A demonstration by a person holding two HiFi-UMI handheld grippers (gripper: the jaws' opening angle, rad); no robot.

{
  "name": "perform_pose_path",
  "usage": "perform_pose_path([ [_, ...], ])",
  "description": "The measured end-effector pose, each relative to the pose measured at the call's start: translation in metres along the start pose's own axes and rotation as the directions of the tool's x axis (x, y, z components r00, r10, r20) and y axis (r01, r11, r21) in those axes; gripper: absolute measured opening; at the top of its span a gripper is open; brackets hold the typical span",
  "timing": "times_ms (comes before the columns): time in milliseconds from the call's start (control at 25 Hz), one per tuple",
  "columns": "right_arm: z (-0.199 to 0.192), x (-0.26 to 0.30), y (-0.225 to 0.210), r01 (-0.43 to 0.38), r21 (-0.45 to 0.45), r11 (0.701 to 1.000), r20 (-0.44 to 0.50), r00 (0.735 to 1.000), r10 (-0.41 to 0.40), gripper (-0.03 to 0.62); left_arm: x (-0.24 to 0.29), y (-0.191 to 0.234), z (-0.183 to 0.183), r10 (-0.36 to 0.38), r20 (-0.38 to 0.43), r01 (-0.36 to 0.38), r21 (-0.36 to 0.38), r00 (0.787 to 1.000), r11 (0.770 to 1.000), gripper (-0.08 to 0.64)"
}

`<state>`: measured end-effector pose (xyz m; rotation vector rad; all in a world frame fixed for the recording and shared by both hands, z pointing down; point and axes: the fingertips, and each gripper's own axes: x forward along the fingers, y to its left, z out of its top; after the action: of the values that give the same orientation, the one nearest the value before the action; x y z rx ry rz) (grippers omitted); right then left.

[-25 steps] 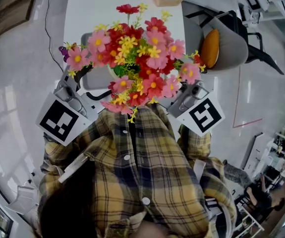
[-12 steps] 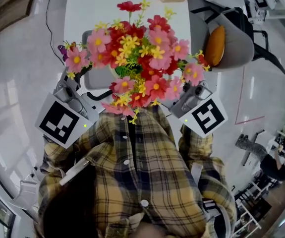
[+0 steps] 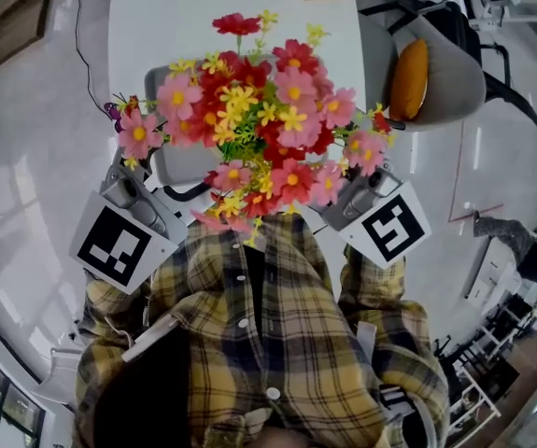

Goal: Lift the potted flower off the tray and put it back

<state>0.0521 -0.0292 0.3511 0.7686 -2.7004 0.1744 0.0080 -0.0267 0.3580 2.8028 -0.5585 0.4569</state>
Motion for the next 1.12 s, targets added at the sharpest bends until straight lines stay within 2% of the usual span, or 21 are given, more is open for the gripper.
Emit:
perform_pose_path([
  [280, -0.001, 0.000, 0.003, 0.015, 0.027, 1.000, -0.049, 0.999, -0.014, 0.378, -0.001, 0.000, 0.001, -0.036, -0.036, 0.036, 0.018, 0.999, 0.999, 0.345],
  [560, -0.001, 0.002, 0.006, 0.027, 0.057, 0.998, -0.061, 0.998, -0.024, 0.379, -0.004, -0.001, 0.002, -0.057, -0.039, 0.058, 0.035, 0.998, 0.998, 0.345],
  [760, 0.001, -0.001, 0.009, 0.044, 0.083, 0.996, -0.079, 0.996, -0.038, 0.377, -0.005, -0.004, 0.002, -0.082, -0.042, 0.082, -0.004, 0.996, 0.997, 0.345],
  [1120, -0.004, -0.005, 0.010, 0.048, 0.099, 0.994, -0.117, 0.992, -0.036, 0.379, -0.002, -0.007, -0.001, -0.099, -0.057, 0.097, -0.024, 0.993, 0.995, 0.345],
])
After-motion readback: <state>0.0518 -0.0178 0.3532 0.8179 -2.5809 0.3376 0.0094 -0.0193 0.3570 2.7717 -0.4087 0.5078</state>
